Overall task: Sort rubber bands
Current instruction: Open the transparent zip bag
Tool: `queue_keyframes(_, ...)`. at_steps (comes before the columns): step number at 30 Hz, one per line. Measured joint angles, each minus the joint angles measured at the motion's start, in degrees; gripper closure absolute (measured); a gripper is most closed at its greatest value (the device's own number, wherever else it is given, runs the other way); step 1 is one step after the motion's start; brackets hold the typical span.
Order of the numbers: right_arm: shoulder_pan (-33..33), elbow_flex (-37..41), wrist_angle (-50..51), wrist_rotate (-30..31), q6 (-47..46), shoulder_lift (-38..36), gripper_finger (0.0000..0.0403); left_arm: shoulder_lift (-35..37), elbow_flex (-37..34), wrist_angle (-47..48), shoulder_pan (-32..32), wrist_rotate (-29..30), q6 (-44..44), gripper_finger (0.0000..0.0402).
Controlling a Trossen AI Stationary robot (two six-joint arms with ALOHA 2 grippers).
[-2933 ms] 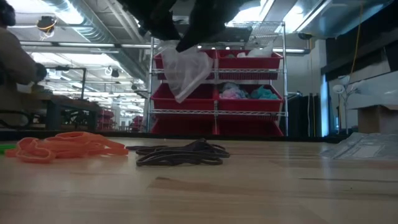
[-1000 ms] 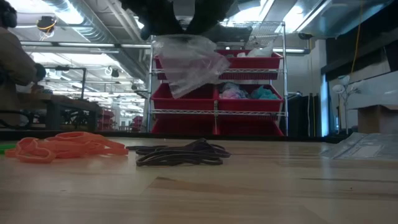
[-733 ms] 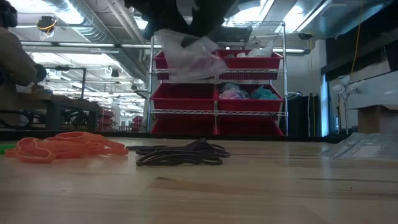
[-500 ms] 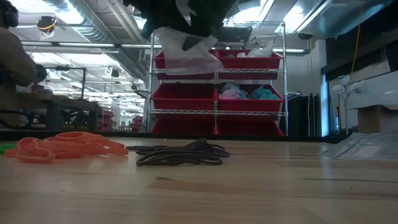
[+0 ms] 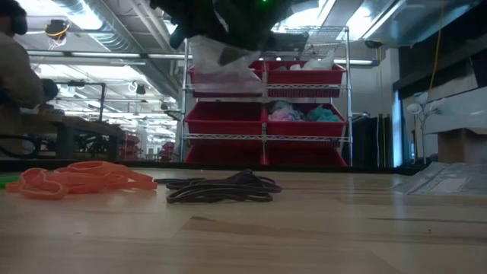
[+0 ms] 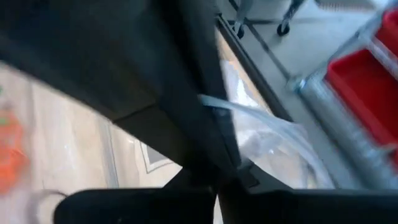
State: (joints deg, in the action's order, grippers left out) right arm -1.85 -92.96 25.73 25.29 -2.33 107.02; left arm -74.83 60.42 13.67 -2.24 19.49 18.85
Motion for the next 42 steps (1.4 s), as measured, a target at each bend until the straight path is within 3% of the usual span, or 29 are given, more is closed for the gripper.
queue_keyframes(7,0.0,0.0,-0.6,0.1,30.3,0.0,0.0376,-0.1,0.0,-0.5,0.0,-0.9,0.0,0.0402)
queue_keyframes(12,-0.2,0.0,-2.6,-2.5,42.1,0.0,0.0332,0.0,0.0,-0.7,0.1,-0.7,0.3,0.0402)
queue_keyframes(15,-0.2,-0.1,-3.3,-6.1,42.9,0.0,0.0293,0.2,0.0,-0.7,0.2,-1.0,0.2,0.0402)
queue_keyframes(20,-0.1,-0.1,-3.6,-6.9,41.9,0.0,0.0227,0.3,0.0,-0.7,0.2,-0.8,-1.1,0.0398)
queue_keyframes(24,-0.1,-0.2,-3.4,-6.9,41.4,0.0,0.0194,1.4,0.0,-0.4,0.2,-0.9,-1.3,0.0371)
queue_keyframes(33,-0.1,-0.2,-3.1,-9.6,38.8,0.0,0.0183,6.5,0.0,5.1,0.2,-3.9,-7.2,0.0285)
queue_keyframes(39,-0.1,-0.2,-2.8,-11.7,38.6,0.0,0.0183,12.1,0.0,15.5,0.2,-3.0,-10.6,0.0270)
queue_keyframes(42,-0.1,-0.2,-2.8,-17.6,38.4,0.0,0.0183,14.3,0.0,20.5,0.2,-1.3,-9.2,0.0270)
